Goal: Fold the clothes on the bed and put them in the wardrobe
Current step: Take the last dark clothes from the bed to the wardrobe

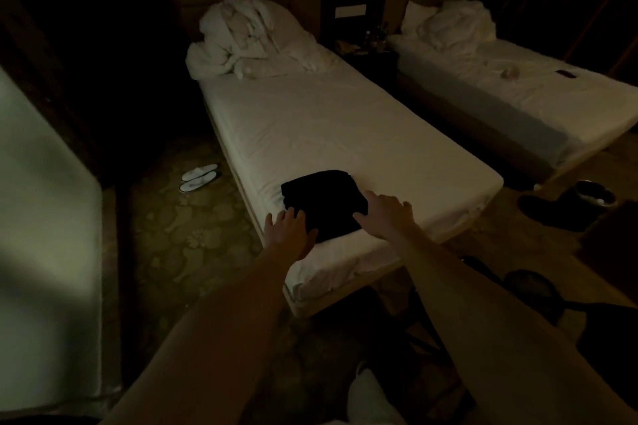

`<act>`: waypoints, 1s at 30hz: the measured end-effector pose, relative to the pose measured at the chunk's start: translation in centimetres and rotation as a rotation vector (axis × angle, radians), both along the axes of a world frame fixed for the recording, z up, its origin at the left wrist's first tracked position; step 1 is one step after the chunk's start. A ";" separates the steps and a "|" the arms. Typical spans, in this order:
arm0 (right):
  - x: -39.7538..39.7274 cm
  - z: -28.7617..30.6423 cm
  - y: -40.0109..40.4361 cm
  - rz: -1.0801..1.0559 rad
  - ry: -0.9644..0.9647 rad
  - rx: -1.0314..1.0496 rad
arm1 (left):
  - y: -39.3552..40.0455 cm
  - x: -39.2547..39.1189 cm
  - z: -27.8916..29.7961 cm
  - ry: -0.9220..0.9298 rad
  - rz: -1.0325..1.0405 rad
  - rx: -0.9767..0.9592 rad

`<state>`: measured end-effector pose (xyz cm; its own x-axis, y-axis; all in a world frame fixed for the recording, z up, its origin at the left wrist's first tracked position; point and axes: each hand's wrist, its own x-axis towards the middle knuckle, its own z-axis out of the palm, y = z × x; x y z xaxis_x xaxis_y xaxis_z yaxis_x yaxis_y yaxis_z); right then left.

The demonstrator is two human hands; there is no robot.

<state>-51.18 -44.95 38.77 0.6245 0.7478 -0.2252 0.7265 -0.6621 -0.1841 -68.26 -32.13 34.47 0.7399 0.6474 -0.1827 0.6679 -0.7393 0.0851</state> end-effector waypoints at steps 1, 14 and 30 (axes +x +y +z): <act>1.4 -0.4 0.9 0.021 0.004 -0.004 | 0.6 1.0 -0.4 0.007 0.026 -0.002; 15.2 -2.0 13.3 0.288 0.022 -0.098 | 7.0 10.6 -1.3 0.008 0.375 -0.052; 20.4 -7.4 27.3 0.373 0.092 -0.169 | 19.1 15.8 -5.4 0.067 0.453 -0.093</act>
<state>-30.76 -17.69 31.36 0.2897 0.8666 -0.4064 0.9076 -0.3835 -0.1708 -52.42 -13.05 29.03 0.3709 0.8813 -0.2928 0.9281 -0.3631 0.0829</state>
